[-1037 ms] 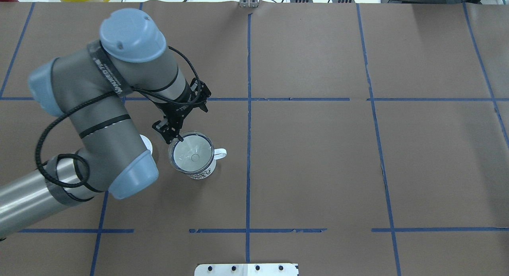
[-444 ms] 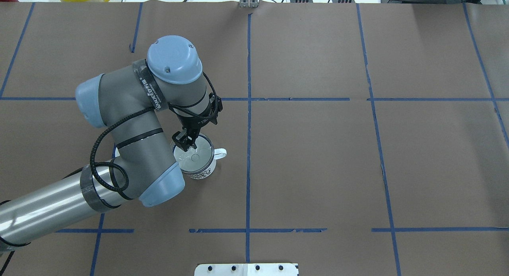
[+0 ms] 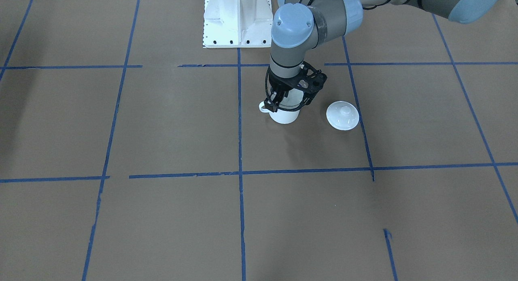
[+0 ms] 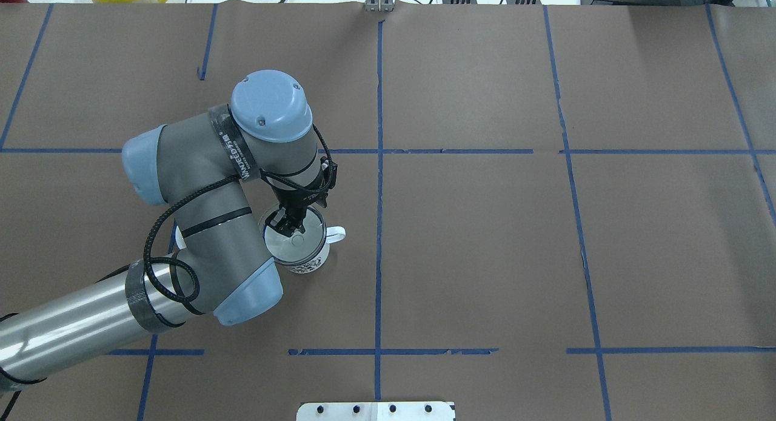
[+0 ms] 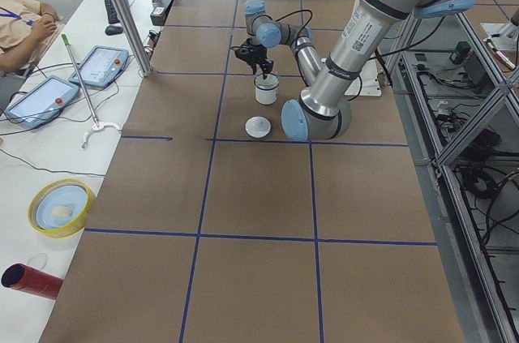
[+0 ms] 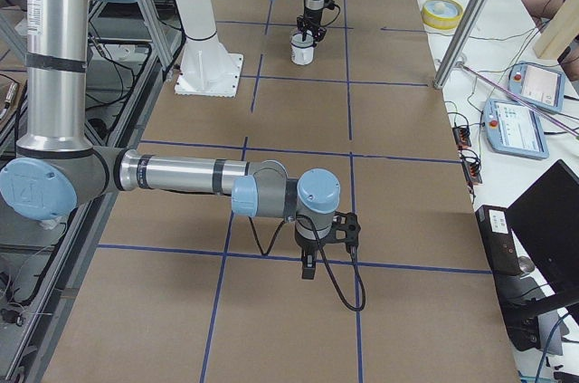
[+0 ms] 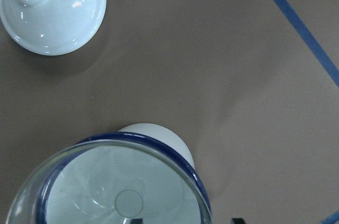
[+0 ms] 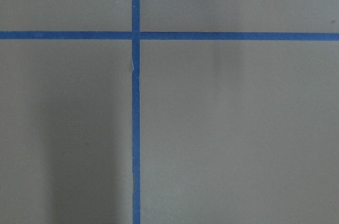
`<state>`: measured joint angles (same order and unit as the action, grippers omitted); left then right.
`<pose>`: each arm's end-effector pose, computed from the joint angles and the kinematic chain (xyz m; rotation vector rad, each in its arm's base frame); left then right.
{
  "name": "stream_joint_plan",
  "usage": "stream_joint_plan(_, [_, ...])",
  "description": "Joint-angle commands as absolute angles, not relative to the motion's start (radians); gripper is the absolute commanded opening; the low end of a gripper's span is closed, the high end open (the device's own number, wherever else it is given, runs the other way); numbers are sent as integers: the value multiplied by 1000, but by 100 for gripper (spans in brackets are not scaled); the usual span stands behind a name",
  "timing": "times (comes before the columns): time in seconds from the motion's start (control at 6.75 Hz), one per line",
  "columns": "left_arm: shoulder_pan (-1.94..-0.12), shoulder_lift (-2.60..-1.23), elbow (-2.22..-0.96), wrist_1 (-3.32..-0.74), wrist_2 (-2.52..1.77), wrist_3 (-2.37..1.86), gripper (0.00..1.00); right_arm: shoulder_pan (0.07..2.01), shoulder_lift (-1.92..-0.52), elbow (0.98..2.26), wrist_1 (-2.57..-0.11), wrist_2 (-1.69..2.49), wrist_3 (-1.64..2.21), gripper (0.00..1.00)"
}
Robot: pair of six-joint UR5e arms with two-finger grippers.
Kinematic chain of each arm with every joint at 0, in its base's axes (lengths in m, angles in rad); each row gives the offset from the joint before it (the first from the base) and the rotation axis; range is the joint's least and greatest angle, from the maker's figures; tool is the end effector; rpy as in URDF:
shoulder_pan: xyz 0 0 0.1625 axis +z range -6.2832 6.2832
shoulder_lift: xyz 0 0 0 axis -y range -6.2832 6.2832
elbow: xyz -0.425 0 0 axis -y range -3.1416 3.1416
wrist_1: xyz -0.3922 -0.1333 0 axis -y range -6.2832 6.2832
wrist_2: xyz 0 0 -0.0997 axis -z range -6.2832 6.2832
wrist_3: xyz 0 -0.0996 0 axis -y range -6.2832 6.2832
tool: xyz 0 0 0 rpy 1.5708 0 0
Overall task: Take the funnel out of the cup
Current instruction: 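Lower the left gripper and close it on the clear glass funnel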
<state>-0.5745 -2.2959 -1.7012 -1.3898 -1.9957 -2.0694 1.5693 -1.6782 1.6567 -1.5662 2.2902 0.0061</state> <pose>0.5154 -0.4435 0.1931 -0.3960 0.7022 -0.8737 0.0670 -0.4451 0.6701 -0.0189 -0.7193 0.0105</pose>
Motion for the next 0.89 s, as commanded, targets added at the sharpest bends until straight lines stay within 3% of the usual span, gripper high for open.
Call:
stream_joint_plan(0.0, [-574,-2301,-1712,-1388,-1996,-2071,0,1569,-1678,1657,-1566,2290,6,100])
stream_joint_plan(0.44, [-577,-2339,-1733,-1308,-1987,-2066,0,1569,-1678,1657,-1566,2290,6,100])
stream_joint_plan(0.74, [-581,-2359,-1859,-1151,-1922,-2054,0,1569,-1678,1657,-1566,2290,6,100])
